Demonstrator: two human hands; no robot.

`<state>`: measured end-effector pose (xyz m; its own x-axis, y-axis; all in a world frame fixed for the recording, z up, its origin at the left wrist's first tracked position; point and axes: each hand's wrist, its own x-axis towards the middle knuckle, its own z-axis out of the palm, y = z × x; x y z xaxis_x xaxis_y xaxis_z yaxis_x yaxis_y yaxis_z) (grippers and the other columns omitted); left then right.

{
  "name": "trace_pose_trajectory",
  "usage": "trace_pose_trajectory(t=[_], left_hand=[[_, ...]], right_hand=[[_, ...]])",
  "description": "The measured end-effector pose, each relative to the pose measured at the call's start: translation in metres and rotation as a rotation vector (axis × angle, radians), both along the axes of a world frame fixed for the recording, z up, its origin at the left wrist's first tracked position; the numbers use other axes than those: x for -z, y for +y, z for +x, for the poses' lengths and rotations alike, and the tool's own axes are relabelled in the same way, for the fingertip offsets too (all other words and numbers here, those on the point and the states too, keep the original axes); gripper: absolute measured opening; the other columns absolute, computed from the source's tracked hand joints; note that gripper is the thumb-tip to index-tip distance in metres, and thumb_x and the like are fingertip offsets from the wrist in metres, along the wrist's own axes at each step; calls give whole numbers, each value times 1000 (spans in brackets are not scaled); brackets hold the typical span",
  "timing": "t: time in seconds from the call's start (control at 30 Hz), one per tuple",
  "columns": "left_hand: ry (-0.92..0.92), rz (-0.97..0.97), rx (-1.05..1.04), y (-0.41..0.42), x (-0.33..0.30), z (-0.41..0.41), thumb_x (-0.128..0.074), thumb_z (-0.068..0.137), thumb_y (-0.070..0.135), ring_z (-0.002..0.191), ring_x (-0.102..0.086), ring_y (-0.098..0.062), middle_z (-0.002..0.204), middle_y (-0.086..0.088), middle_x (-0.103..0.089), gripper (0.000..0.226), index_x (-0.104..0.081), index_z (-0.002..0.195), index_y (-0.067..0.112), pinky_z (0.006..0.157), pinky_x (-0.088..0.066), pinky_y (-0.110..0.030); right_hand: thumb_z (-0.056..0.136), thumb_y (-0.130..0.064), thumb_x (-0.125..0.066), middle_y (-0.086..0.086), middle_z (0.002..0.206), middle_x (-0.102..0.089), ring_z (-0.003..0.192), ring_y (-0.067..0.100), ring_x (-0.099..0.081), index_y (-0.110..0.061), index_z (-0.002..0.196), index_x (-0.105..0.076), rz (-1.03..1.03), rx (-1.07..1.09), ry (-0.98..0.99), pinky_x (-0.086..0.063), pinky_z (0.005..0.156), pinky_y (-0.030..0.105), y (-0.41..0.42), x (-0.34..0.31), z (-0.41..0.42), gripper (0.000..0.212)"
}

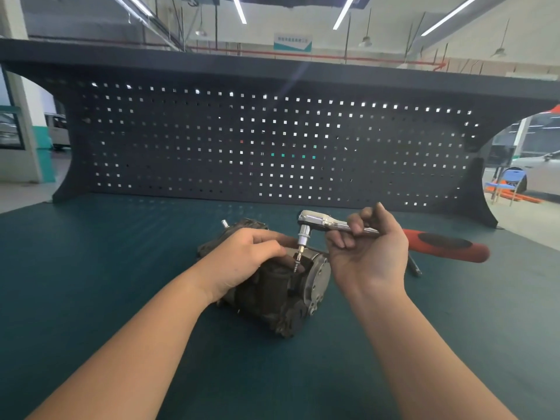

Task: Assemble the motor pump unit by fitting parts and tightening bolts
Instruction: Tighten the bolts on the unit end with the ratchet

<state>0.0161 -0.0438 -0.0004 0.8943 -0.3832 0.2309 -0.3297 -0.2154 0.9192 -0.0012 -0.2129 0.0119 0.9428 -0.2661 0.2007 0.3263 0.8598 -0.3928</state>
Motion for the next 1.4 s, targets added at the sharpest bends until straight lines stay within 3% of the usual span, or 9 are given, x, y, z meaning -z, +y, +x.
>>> trace_pose_trajectory(t=[0.2,0.47,0.63,0.87,1.0,1.1,1.17,1.27,1.4], left_hand=[[-8,-18,-10,-3,0,-3,-50,96,13,90,-71,-6,88,0,-77,26,-72,95,26,73,-52,-15],[-18,-6,-80,-9,1,-3,-55,96,29,88,-71,-7,87,2,-77,24,-76,88,22,97,-48,-37],[-48,12,-52,-10,1,-3,-61,71,69,85,-71,-6,87,6,-77,42,-78,78,31,99,-47,-40],[-134,-2,-42,-10,5,0,-63,56,85,84,-72,-11,85,3,-77,62,-78,79,29,93,-52,-43],[-151,-25,-87,-10,4,-1,-56,61,87,90,-68,-40,93,-28,-70,87,-74,87,6,92,-51,-52],[-177,-36,-117,-12,3,-2,-52,68,85,85,-64,-46,89,-36,-65,91,-71,84,-2,88,-52,-53],[-177,-70,-146,-15,4,-3,-51,69,81,82,-70,-30,76,-16,-73,73,-74,72,11,80,-53,-39],[-167,-102,-181,-19,7,-4,-46,72,74,75,-71,-9,71,-2,-75,64,-73,72,15,78,-45,-24],[-222,-121,-227,-22,10,-4,-42,79,69,78,-67,1,76,1,-75,61,-72,60,20,78,-39,-19]], right_hand=[[98,-21,-45,-1,52,-35,45,14,-22,-15,65,-44,-13,24,18,-25,44,22,1,1,0,33],[97,-21,-47,-2,51,-36,44,15,-23,-17,60,-46,-70,87,-28,-26,43,23,3,2,-1,38],[94,-23,-45,-5,46,-37,41,12,-31,-20,47,-46,-308,242,-251,-28,43,22,9,-1,-10,47],[88,-34,-46,-3,49,-37,50,19,-33,-23,49,-41,-691,652,-316,-30,53,30,24,4,-24,40],[100,-39,-44,4,58,-42,53,10,-39,-4,64,-44,-925,865,-354,-35,53,16,33,19,-35,50],[98,-36,-41,11,54,-39,49,21,-37,3,63,-40,-929,947,-310,-35,48,28,36,15,-36,52],[92,-40,-41,6,51,-42,49,24,-42,-7,59,-42,-847,880,-215,-37,50,36,36,6,-32,47],[90,-31,-45,-6,46,-41,44,14,-39,-24,48,-45,-552,603,-151,-34,44,26,23,-3,-24,42],[94,-19,-49,-7,50,-44,40,10,-38,-22,47,-51,-263,302,-80,-30,40,19,4,-7,-11,48]])
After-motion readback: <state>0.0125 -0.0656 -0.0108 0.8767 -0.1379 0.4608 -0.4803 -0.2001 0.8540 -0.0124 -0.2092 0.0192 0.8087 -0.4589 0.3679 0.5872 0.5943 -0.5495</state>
